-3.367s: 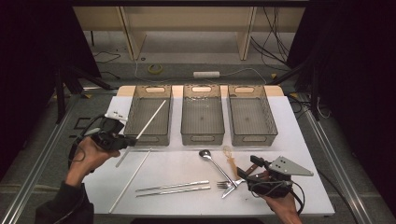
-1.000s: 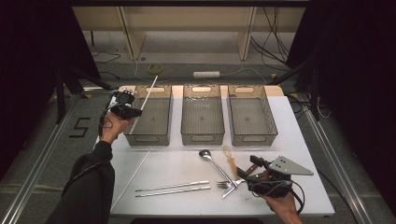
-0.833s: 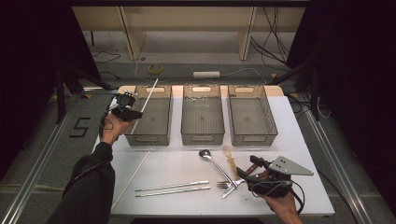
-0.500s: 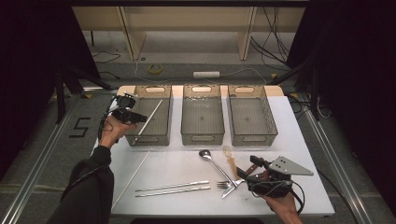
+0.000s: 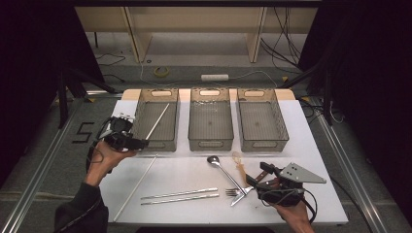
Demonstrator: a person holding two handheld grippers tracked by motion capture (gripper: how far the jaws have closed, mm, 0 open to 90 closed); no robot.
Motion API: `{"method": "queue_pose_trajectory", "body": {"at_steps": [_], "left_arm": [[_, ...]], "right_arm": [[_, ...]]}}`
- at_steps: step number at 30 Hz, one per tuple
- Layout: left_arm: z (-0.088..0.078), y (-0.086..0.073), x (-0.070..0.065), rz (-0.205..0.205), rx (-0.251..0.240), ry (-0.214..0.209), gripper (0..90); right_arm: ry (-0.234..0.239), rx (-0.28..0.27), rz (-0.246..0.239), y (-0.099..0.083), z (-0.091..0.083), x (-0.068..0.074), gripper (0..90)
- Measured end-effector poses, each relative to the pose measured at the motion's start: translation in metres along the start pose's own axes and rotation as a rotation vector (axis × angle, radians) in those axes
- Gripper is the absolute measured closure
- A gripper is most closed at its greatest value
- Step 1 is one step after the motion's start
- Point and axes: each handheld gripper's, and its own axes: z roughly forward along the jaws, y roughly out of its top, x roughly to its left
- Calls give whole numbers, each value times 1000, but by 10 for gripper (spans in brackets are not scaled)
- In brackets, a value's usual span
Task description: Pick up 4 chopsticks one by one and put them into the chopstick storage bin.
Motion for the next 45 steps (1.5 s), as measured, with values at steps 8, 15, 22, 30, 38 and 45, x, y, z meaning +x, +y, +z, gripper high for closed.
{"method": "queue_pose_trajectory", "body": {"at_steps": [8, 15, 22, 30, 38, 45], "left_arm": [[-5, -25, -9, 5, 64, 2, 241], [-13, -43, -16, 29, 111, 19, 246], [-17, -60, -24, 46, 169, 28, 312], [-13, -77, -32, 68, 249, 25, 452], [-4, -93, -34, 68, 323, 13, 576], [2, -101, -30, 72, 366, 23, 672]], "right_arm": [[0, -1, -1, 0, 0, 0, 312], [-1, -2, -1, 0, -1, 0, 312], [-2, -1, -1, 0, -1, 0, 312], [-1, -1, -3, 0, -1, 0, 312], [0, -2, -4, 0, -1, 0, 312], [0, 0, -4, 0, -1, 0, 312]]}}
